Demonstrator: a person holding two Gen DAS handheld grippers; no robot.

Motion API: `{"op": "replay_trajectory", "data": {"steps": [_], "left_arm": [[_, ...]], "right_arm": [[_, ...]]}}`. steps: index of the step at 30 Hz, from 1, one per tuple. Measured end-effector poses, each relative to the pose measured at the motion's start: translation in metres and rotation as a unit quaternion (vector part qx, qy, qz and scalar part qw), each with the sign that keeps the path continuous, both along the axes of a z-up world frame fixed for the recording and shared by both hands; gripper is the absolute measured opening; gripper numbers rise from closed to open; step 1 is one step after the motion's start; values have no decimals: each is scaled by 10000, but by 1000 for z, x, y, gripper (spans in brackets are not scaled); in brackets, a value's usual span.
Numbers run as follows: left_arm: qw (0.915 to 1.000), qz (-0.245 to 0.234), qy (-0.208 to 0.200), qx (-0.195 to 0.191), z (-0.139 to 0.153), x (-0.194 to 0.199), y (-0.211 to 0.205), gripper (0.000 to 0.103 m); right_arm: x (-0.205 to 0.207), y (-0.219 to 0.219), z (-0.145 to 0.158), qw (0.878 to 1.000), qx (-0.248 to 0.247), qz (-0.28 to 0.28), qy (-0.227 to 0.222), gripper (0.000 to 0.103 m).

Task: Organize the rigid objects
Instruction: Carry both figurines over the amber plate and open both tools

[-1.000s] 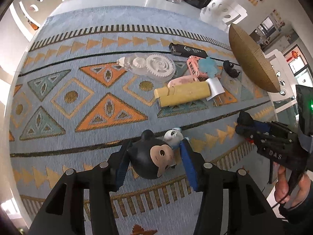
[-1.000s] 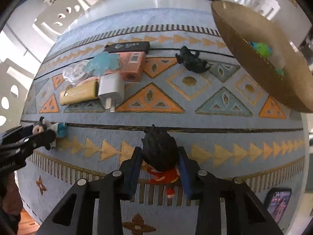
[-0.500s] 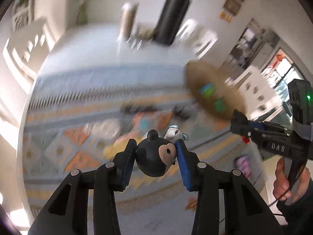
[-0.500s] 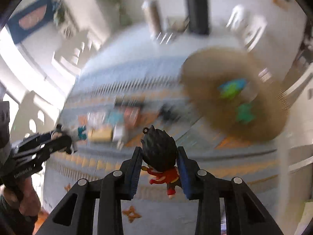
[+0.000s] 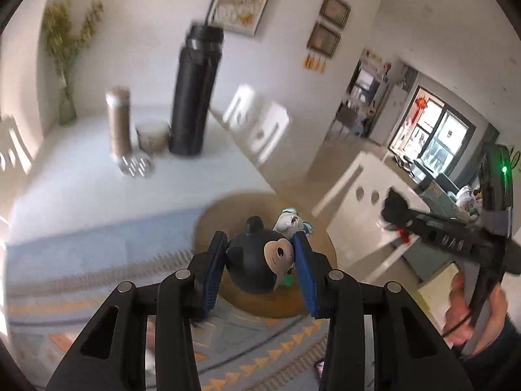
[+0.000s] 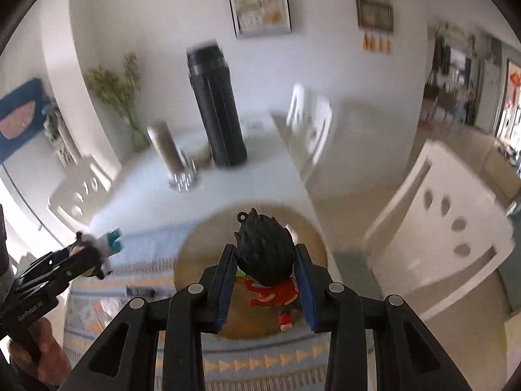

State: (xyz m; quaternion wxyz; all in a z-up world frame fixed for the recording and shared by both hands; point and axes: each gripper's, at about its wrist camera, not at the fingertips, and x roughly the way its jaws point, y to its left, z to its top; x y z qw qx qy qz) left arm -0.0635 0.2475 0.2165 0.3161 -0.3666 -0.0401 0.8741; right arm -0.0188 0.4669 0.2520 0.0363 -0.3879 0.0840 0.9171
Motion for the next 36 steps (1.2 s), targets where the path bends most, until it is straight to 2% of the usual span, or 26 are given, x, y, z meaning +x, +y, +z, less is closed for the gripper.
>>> {"op": "replay_trajectory", "data": {"steps": [3,7,14,26,33,36], "left_arm": [[9991,47,-396,-145,-33,-7,22,38],[9964,131,-810,-204,-63,-14,35,38],[9930,214,-1084,-428,-93,-16,48,38],[9887,229,-1307,-694,-127,-27,65,38],[9849,239,-1483,-865,-143,-33,71,38],[9839,294,-1555,-827,-141,-35,66,50]], "right_arm": [[-12,4,-36,9985,-339,113,-409,35],[-32,10,-73,9944,-614,263,-819,35],[-54,20,-116,9874,-807,330,-1320,35],[-65,38,-155,9804,-706,273,-1817,35],[-75,46,-162,9780,-584,149,-1998,35],[-78,54,-162,9760,-665,18,-2072,38]]}}
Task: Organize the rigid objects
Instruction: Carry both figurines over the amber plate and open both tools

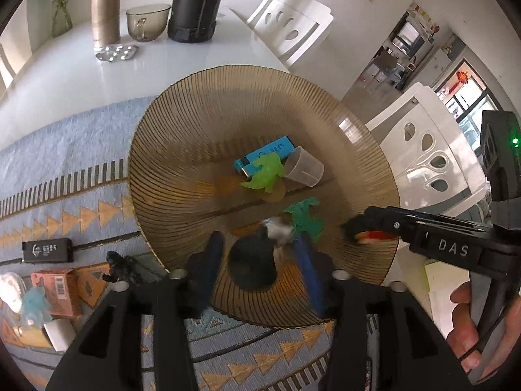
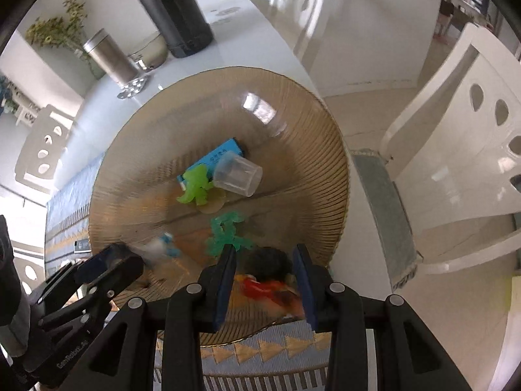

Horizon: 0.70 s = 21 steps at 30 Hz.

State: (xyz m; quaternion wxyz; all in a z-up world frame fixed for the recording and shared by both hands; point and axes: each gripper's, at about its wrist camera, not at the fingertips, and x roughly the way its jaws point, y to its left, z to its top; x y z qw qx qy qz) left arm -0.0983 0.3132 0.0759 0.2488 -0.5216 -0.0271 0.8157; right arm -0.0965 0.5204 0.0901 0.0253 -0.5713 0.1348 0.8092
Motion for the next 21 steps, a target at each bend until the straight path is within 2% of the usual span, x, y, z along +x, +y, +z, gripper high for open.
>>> {"op": "replay_trajectory", "data": {"steps": [3,5,8,13,21], "left_arm": [[9999,85,88,-15,11,1,-12,58],[9995,188,240,23,23,4,-26,63],[9985,412,354,104,38,9,-52,65],[9964,709,450,94,52,19,-89,65],[9935,904,665,185,77,44,-132,65]], "right_arm": [[5,10,10,9994,-229,-240,114,46],[12,13,22,9986,-206,-342,340,62],[19,4,33,9986,76,-232,471,62],[26,-25,41,9987,205,25,460,62],[37,-82,66,9957,416,453,685,62]]}}
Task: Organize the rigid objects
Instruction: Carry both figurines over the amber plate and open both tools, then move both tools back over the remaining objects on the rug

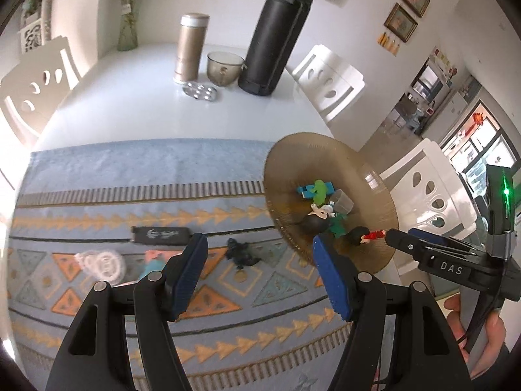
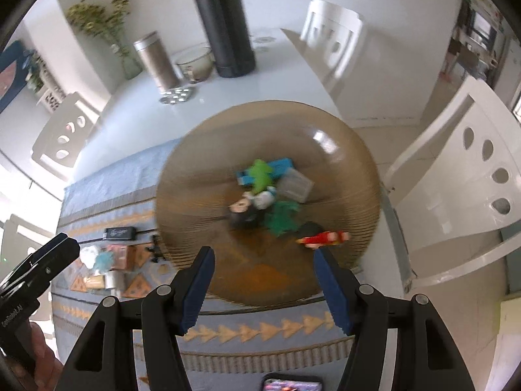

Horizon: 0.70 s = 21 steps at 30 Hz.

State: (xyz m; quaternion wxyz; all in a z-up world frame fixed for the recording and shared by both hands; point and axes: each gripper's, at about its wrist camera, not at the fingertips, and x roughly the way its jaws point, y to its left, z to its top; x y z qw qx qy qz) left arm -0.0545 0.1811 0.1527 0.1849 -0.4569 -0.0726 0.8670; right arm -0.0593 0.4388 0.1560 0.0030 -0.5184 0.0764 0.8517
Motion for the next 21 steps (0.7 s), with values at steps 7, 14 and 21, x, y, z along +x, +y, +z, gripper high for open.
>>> {"op": "replay_trajectory", "data": {"steps": [7,14,21], "left_arm": [[9999,107,82,-42,13,16,-39,65],[9995,310,102,-57,17,29,-86,65],[9982,477,251,-281,27,43,-141,65]], "right_arm": [[9,-52,15,9995,142,252,160,62],[20,-97,20,9988,168,415,217,62],[30,-135,11,9986,176,491,122,62]]}}
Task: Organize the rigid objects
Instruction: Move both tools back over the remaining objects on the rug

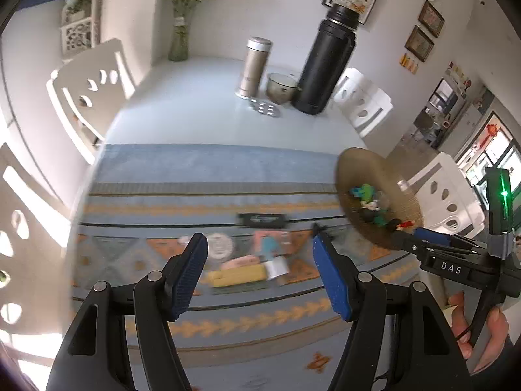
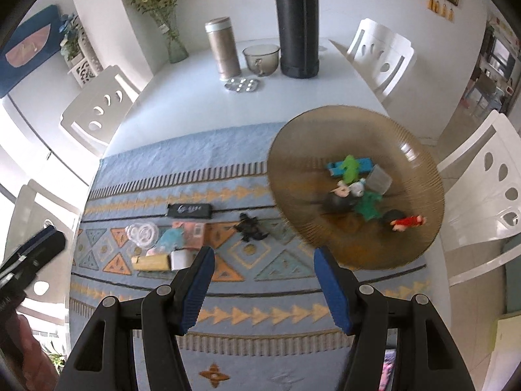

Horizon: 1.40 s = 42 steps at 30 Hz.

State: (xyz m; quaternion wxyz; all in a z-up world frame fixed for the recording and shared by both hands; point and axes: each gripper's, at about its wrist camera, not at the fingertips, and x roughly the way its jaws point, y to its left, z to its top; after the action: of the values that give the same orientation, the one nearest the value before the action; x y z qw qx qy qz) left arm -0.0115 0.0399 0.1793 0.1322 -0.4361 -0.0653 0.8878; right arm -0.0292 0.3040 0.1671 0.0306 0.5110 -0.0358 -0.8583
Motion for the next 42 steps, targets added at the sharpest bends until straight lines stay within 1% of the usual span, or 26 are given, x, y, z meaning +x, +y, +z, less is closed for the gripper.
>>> {"op": "replay_trajectory", "data": {"steps": [2,6,9,12,16,18,24,28,30,32,35,37,40,42], "left_arm": [[10000,49,1,-77,-1,4,-17,65],[9997,128,-150,-145,-12,9,-56,65],[9994,138,-291,-111,-24,7,-73,65],[9990,25,-455,-18,-38,2,-82,65],[9975,-336,-620,-51,-53,-8,-73,65],[9960,-567,-692,-85,-59,-14,-66,65],[9908,-1103,-782,-54,-72,-35,-40,65],[9873,-1335,-859,-26,-80,-49,-20,65],[9858,-1431,-881,-71,-84,-55,-10,65],[9844,-1506,-906,-112,-88,-59,-3,65],[9826,-1563,-1001,-120,-96,-63,-1,65],[9800,-1618,-1153,-145,-107,-64,-3,65],[9728,-1728,-1514,-281,-134,-65,-5,65],[9703,-1758,-1629,-321,-149,-65,-5,64]], "right_arm": [[5,-10,-9,9999,-17,-21,-122,62],[14,-23,-27,9991,-102,-94,-400,62],[21,-32,-40,9982,-150,-152,-562,62],[26,-44,-52,9971,-178,-189,-721,62],[28,-61,-71,9939,-387,-162,-1016,62],[24,-64,-77,9932,-375,-218,-1077,62],[2,-30,-79,9912,-270,-791,-1031,62],[-9,-19,-87,9891,-366,-958,-1060,62],[-15,-17,-92,9884,-435,-979,-1081,62],[-21,-18,-95,9880,-498,-929,-1127,62],[-30,-25,-99,9882,-637,-712,-1196,62],[-33,-37,-103,9889,-696,-477,-1226,62],[-38,-60,-111,9888,-697,-97,-1315,62],[-42,-75,-117,9882,-675,107,-1367,62]]}}
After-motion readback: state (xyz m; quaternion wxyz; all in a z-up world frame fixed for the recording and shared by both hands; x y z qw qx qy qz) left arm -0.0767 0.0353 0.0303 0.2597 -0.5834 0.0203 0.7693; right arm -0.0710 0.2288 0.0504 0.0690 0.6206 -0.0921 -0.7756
